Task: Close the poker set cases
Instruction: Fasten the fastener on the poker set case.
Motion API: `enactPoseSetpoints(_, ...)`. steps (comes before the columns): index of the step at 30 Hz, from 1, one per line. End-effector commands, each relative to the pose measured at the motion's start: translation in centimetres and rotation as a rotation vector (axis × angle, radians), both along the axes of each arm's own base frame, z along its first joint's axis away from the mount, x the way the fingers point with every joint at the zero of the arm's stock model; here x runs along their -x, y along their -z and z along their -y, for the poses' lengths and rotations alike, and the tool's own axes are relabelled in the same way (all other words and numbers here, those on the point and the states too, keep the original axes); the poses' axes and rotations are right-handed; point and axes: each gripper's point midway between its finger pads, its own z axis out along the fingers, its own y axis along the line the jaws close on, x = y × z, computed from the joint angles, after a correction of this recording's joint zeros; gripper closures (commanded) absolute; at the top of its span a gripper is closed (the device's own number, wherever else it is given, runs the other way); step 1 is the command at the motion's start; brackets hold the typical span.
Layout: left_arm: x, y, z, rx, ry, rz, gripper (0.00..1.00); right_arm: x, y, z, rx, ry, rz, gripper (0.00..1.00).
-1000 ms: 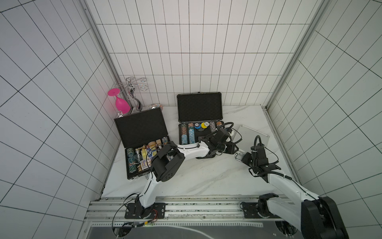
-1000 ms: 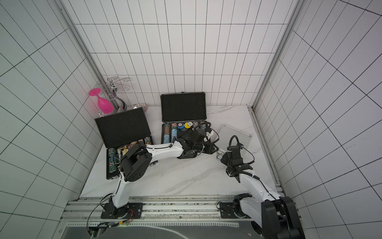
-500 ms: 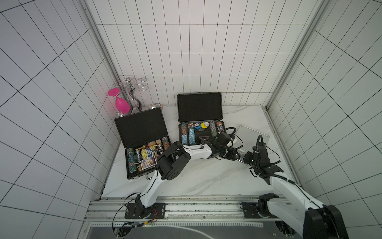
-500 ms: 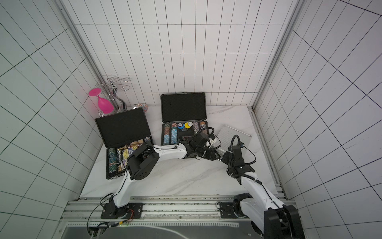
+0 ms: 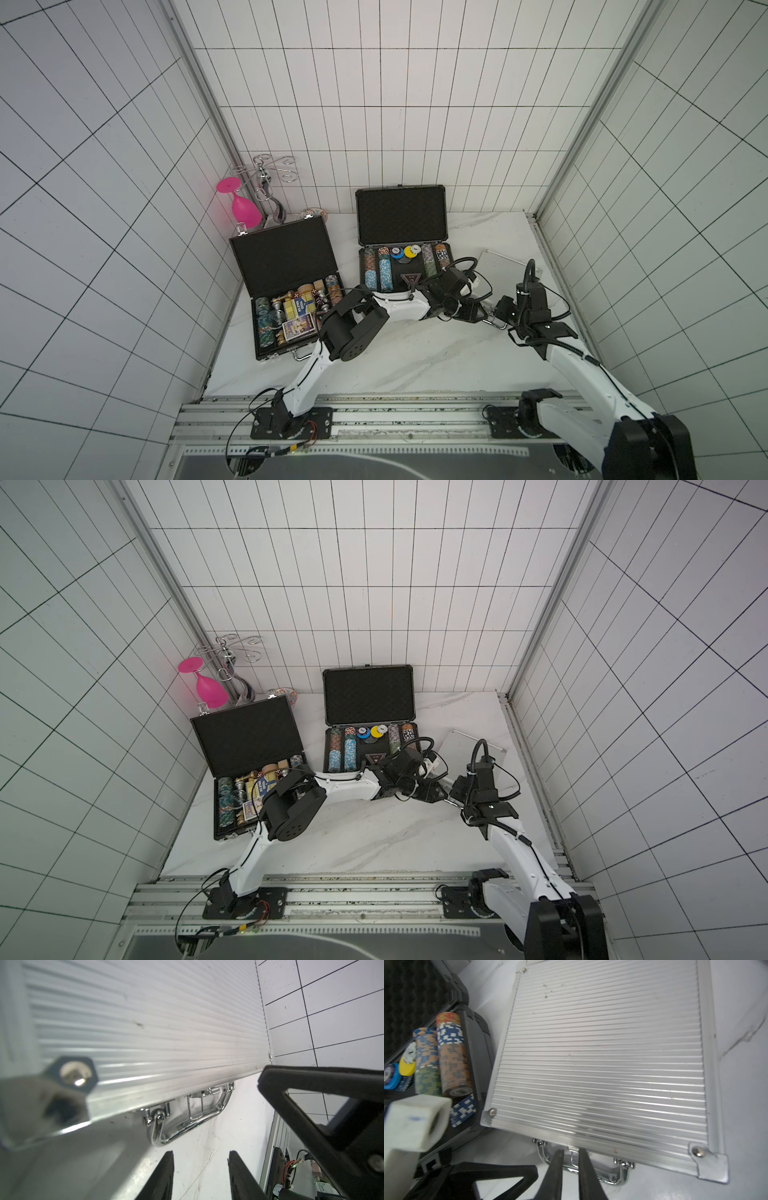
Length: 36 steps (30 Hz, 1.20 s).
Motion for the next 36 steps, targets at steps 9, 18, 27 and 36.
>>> enactPoseSetpoints(9,-1.8,-2.0,1.8,0.036,-0.044,0.049,0.59,-3.4,-5.4,2.5,0.039,0.03,0.095,0.84)
enactPoseSetpoints(18,-1.2,-0.6,1.9,0.027,-0.033,0.037,0.61,-7.6,-4.5,3.6,0.049,-0.031,0.008,0.89)
enactPoseSetpoints(27,-1.1,0.9,1.4,-0.004,-0.049,0.025,0.62,-3.8,1.1,1.8,-0.012,-0.11,-0.212,0.95)
enactPoseSetpoints(36,-0.6,0.7,2.6,0.003,-0.024,0.035,0.52,-0.3,6.0,1.5,-0.082,-0.047,-0.34,0.99)
